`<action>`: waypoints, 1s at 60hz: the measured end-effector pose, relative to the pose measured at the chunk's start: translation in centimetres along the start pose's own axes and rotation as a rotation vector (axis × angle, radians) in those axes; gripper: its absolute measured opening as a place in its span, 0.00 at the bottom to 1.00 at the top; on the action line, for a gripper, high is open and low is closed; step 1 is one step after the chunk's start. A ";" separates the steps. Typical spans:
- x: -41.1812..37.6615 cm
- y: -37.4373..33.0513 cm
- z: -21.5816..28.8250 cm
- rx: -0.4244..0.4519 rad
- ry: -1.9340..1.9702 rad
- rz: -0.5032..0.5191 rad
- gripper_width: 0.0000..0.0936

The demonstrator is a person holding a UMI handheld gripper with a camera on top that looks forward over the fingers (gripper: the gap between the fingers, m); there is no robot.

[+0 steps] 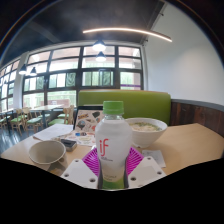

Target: Pour water

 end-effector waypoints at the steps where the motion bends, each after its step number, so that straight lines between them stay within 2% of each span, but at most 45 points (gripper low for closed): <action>1: 0.0 0.0 -0.1 -0.005 -0.007 -0.003 0.31; 7: 0.0 -0.4 -0.5 -0.009 -0.012 -0.011 0.31; 9: 0.2 0.0 -0.3 -0.013 -0.004 -0.008 0.34; 18: 0.0 -0.1 -0.4 -0.014 0.012 0.001 0.38; 26: 0.0 -1.0 -0.7 -0.021 0.037 0.016 0.56; 32: 0.2 -3.0 -0.8 -0.063 0.056 0.041 0.90; 33: 0.2 -3.5 -0.7 -0.066 0.056 0.039 0.91; 36: 0.3 -5.4 -0.4 -0.065 0.045 0.031 0.87; 60: -0.4 -29.2 1.6 -0.042 0.027 -0.047 0.87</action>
Point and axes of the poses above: the point between the fingertips, and its own axes, seen from behind it with the camera up: x to the right, z up, y forward, the way the camera looks, the point moved 7 cm from there along -y, backward, against the way the camera looks, and after that the axes turned 5 degrees about -z, right-handed, at the moved point
